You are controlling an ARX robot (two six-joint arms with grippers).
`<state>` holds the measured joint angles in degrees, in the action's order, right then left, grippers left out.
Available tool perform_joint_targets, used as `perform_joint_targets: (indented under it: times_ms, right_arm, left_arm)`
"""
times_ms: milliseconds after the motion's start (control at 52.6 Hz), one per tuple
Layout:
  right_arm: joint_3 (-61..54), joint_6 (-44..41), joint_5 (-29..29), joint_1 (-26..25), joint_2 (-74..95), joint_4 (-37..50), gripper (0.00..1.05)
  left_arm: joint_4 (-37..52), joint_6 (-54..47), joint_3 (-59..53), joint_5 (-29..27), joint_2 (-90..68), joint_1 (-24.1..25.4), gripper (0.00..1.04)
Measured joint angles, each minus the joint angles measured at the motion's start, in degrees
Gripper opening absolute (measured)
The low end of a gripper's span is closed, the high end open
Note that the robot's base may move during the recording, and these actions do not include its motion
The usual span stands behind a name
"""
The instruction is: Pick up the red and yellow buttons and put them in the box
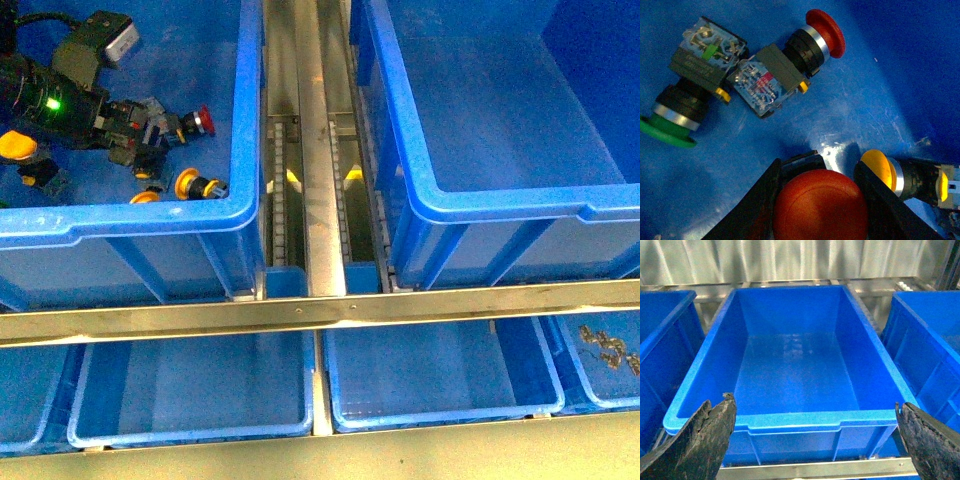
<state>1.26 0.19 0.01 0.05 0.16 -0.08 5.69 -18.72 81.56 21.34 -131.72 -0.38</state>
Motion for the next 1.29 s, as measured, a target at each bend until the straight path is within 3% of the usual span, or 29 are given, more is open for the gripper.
perform_joint_targets:
  times_ms: [342,703,893,1026,1292]
  right_arm:
    - [0.0,0.0,0.0,0.0,0.0,0.0,0.99]
    - [0.0,0.0,0.0,0.0,0.0,0.0,0.99]
    - [0.0,0.0,0.0,0.0,0.0,0.0,0.99]
    - [0.0,0.0,0.0,0.0,0.0,0.0,0.99]
    - [0.0,0.0,0.0,0.0,0.0,0.0,0.99]
  left_arm:
    - [8.5,15.5,-12.2,6.1,16.5,4.2,0.34]
    - [11.1,44.4,-25.4,14.8,32.9,5.6,0.34]
    - [13.7,56.6,-25.2,16.1,34.2,0.1,0.34]
    - [14.2,63.5,-21.1,15.3,33.4,-8.0,0.34]
    - [15.0,69.8,-14.5,12.7,26.4,-15.8,0.34]
